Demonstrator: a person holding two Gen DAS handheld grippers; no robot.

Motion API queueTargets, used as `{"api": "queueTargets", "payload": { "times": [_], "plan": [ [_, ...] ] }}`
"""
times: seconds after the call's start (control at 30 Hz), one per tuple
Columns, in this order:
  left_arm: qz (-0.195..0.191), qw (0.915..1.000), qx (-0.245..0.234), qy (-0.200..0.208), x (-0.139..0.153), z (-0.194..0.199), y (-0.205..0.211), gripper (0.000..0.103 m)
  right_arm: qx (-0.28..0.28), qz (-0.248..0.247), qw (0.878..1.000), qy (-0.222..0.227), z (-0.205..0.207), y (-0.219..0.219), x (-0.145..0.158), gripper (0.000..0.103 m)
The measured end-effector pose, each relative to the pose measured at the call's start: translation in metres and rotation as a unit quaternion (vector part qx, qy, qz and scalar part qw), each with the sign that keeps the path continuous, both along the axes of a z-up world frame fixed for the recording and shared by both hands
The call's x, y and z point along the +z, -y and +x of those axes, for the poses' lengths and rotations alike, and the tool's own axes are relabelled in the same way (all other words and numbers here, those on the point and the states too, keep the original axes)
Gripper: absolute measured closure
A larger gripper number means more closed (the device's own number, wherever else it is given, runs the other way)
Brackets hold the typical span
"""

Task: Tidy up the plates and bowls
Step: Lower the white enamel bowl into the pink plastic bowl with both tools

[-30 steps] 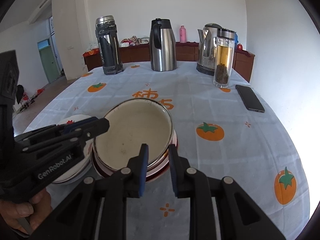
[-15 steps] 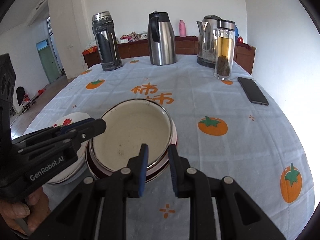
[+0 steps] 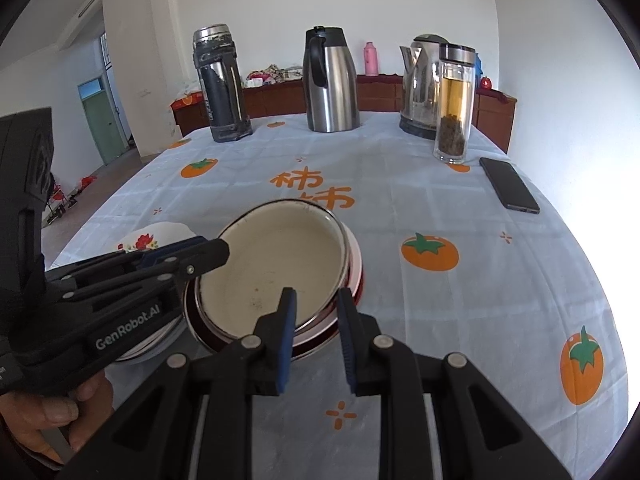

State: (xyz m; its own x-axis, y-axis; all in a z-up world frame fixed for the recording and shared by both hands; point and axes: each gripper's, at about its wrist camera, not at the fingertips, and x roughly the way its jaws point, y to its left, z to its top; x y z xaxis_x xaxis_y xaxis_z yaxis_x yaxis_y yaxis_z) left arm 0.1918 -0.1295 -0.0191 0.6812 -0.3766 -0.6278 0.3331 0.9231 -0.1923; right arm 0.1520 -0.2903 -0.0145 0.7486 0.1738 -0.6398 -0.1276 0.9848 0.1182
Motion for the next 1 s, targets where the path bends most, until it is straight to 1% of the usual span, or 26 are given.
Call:
{"api": "queueTargets", "payload": {
  "times": [0.1, 0.2, 0.3, 0.47, 0.63, 0.77, 1.0],
  "plan": [
    [-0.008, 1.0000, 0.001, -0.003, 0.000, 0.001, -0.002, 0.086, 0.001, 0.009, 1.000, -0.002, 0.001, 0.001, 0.000, 0.081],
    [-0.018, 0.9998, 0.001, 0.002, 0.003, 0.000, -0.005, 0.086, 0.003, 0.024, 1.000, -0.006, 0.002, 0.005, 0.001, 0.081],
    [-0.015, 0.9999, 0.003, -0.002, 0.002, 0.002, -0.004, 0.086, 0.004, 0.029, 1.000, -0.009, 0.003, 0.006, 0.002, 0.081],
    [-0.017, 0.9998, 0.004, -0.006, 0.001, 0.003, -0.006, 0.086, 0.009, 0.070, 0.997, -0.028, 0.007, 0.014, 0.002, 0.081],
    [-0.020, 0.9998, 0.000, -0.004, 0.002, 0.002, -0.005, 0.086, 0.007, 0.072, 0.997, -0.029, 0.007, 0.015, 0.001, 0.081],
    [-0.022, 0.9998, -0.003, -0.004, 0.002, 0.002, -0.004, 0.085, 0.005, 0.062, 0.998, -0.026, 0.008, 0.014, 0.001, 0.081],
    [-0.021, 0.9998, -0.006, 0.000, 0.003, 0.000, -0.003, 0.083, 0.003, 0.059, 0.998, -0.023, 0.009, 0.015, 0.000, 0.079]
  ]
}}
